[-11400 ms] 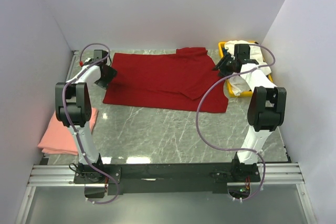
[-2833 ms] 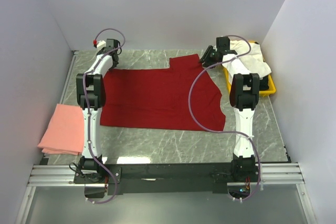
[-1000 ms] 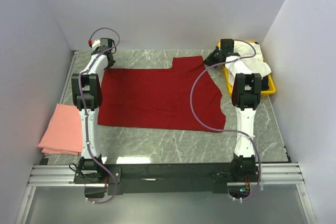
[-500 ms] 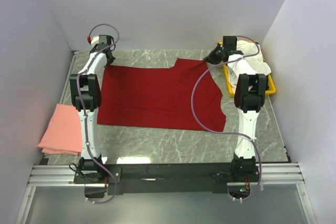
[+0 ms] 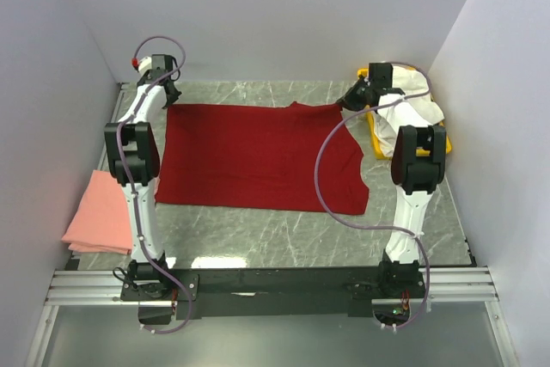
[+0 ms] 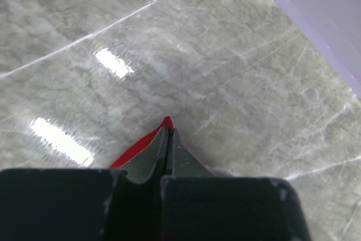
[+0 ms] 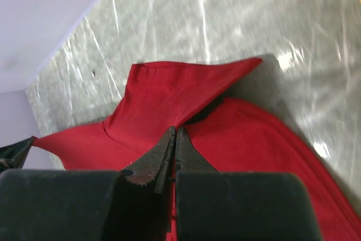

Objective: Fold and stack the t-shirts
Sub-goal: Fold the tshirt

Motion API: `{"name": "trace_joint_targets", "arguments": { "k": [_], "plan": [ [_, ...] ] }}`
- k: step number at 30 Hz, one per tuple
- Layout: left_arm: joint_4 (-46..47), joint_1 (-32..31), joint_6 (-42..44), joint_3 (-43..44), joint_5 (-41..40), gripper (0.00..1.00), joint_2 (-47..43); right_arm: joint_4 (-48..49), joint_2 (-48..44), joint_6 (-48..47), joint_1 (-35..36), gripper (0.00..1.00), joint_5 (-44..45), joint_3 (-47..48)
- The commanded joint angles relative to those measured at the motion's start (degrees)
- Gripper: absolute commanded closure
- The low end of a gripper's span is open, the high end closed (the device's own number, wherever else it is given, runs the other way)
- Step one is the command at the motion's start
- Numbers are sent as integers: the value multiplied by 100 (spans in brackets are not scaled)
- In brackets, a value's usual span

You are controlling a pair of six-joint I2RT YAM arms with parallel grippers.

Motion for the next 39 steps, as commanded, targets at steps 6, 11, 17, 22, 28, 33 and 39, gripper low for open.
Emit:
{"name": "trace_joint_targets", "arguments": {
  "k": [6,11,17,22,28,33,39],
  "plan": [
    [224,61,-327,-988,256,100,-1024,723,-1191,38,-60,100,-19,-1460],
    [207,61,-476,-1595,283,100,-1428,891,-1771,38,-51,100,-10,-2303],
    [23,52,-713,-2087,274,100,-1868,1075,-2466,100,19,100,33,-3227],
    [66,52,-837,-2728,212,99,-2307,1137,-2922,109,72,100,42,-3807],
    [127,61,-1056,-3414,186,99,-2790,1102,-3371,21,186,100,227,-4396],
    [391,61,-1250,-4064,256,99,-3107,1128,-3653,-14,186,100,218,-4757],
    [374,52,-1355,-4338,133,99,-3397,1093,-3960,-58,186,100,262,-5083]
  ]
}}
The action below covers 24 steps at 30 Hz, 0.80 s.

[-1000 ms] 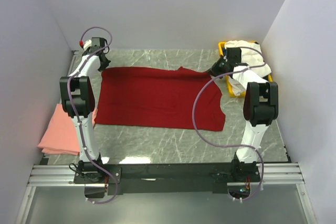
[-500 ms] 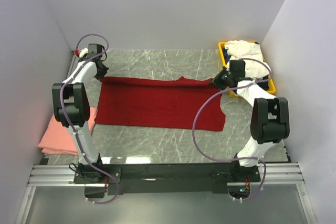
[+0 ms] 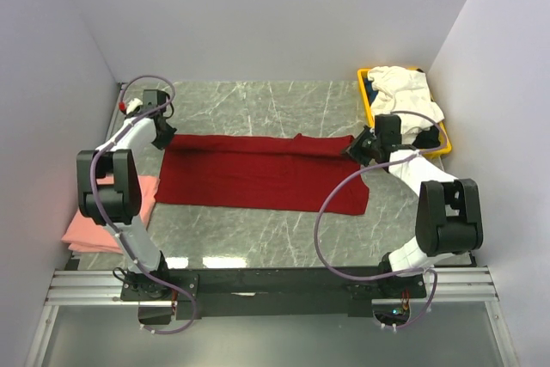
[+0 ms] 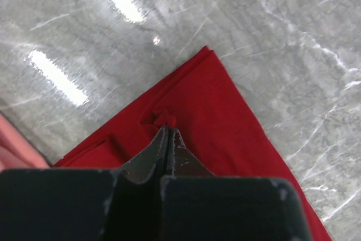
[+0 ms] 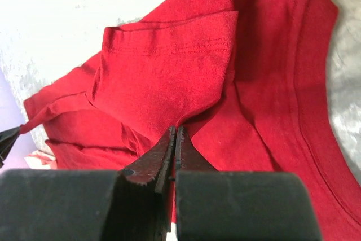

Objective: Fold and stack the t-shirts
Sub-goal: Fold the tshirt

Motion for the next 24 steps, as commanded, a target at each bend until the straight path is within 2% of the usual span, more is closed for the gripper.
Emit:
{"name": "trace_joint_targets", "arguments": {
  "k": [1,24],
  "plan": [
    [164,15,-182,-119,-123,99,-466,99,-430,-137,9,100,179,-154],
    [296,33,-516,-972,-316,99,-1012,-51,-906,-313,-26,100,337,-734]
  ]
}}
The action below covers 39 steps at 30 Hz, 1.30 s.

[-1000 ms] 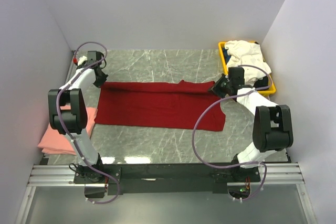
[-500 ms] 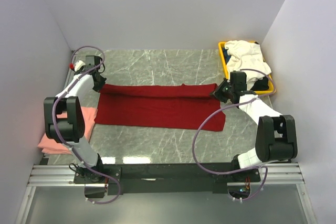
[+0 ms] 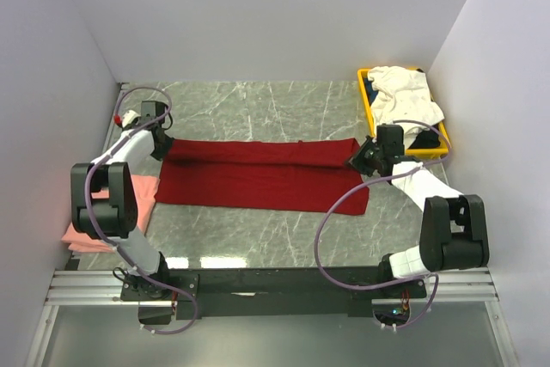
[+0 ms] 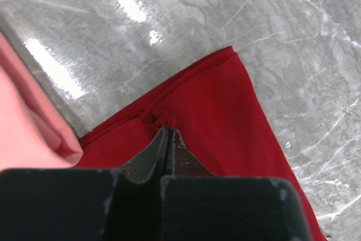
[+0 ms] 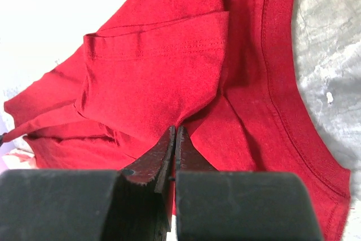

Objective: Fold and stack the t-shirts
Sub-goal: Fold the tshirt

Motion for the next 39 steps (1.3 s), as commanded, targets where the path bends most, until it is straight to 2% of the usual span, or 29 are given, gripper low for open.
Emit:
{"name": "trace_joint_targets", "arguments": {
  "k": [1,18,19,21,22,23,24,25,27,29,33,36,39],
  "plan": [
    [187,41,-124,-111,-176,99,-345,111,-281,-129,-26,100,75,-127],
    [467,164,-256,-629,25,99,-538,330,-316,-182,-26,100,-4,-557],
    [520,182,-265,-708,69,94,-573,339,-316,-208,-26,100,-39,-575],
    [669,278,-327,-928,157,87,-713,383,-351,-217,-26,87,-171,-628],
    [696,305,-336,-990,262,72,-775,375,-377,-252,-35,80,-180,-628],
    [731,314,-344,-1095,289,67,-837,375,-412,-270,-26,68,-189,-645],
    [784,331,-344,-1131,307,64,-959,375,-508,-287,-35,64,-137,-672],
    [793,332,-344,-1192,307,48,-1143,305,-631,-366,-17,59,-101,-663],
    [793,332,-344,-1166,324,38,-1189,270,-693,-384,-17,58,-101,-646],
    [767,332,-309,-1114,360,34,-1259,225,-729,-402,61,58,3,-567],
    [732,227,-239,-929,413,33,-1295,59,-528,-419,457,58,382,-111],
    [688,-133,-204,-772,378,33,-1225,-73,-1,-437,817,58,618,521],
    [644,-660,-230,-630,298,33,-1005,-319,928,-542,1160,59,952,1365]
  ]
}}
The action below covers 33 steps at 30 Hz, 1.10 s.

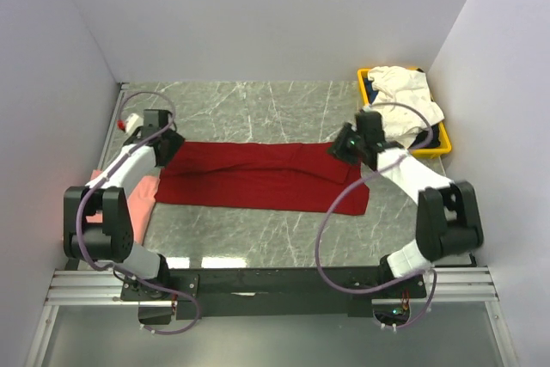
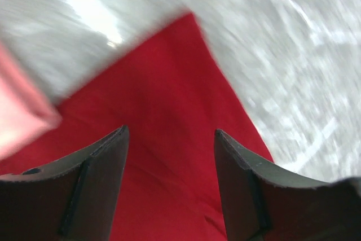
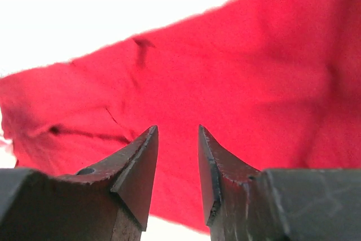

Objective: Fold and stack the t-shirts
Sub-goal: Fold the tshirt

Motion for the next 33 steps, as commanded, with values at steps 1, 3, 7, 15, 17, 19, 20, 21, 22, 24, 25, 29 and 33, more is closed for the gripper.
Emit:
{"name": "trace_joint_targets", "arguments": {
  "k": [1,3,7,15,17,19,20,21,22,24,25,29,33],
  "plan": [
    [56,-478,13,316,34,33,206,-230,804,-193,338,59,601,1059],
    [143,-583,-14,247,104,33,277,-362,1278,-237,487,59,672,1448],
    [354,-654,47,220,306,35,523,-625,1930,-359,778,59,944,2354],
    [407,-821,109,255,377,36,699,-1127,2958,-474,1138,58,1454,3391],
    [390,-847,109,255,368,37,708,-1206,3073,-492,1200,58,1560,3480],
    [390,-882,126,255,359,36,708,-1241,3240,-518,1244,58,1604,3603],
    [390,-883,127,255,350,37,708,-1285,3302,-527,1288,58,1656,3664],
    [372,-900,135,255,350,37,691,-1338,3415,-527,1314,58,1753,3778],
    [372,-909,135,255,350,37,699,-1399,3460,-536,1332,58,1788,3822],
    [355,-918,144,255,342,37,682,-1400,3504,-527,1367,60,1859,3832],
    [355,-918,144,255,333,37,673,-1391,3487,-509,1376,63,1868,3814],
    [320,-927,179,264,333,37,681,-1286,3277,-457,1402,85,1877,3595],
    [346,-944,206,211,341,38,629,-1215,2908,-422,1420,100,1912,3191]
  ]
}}
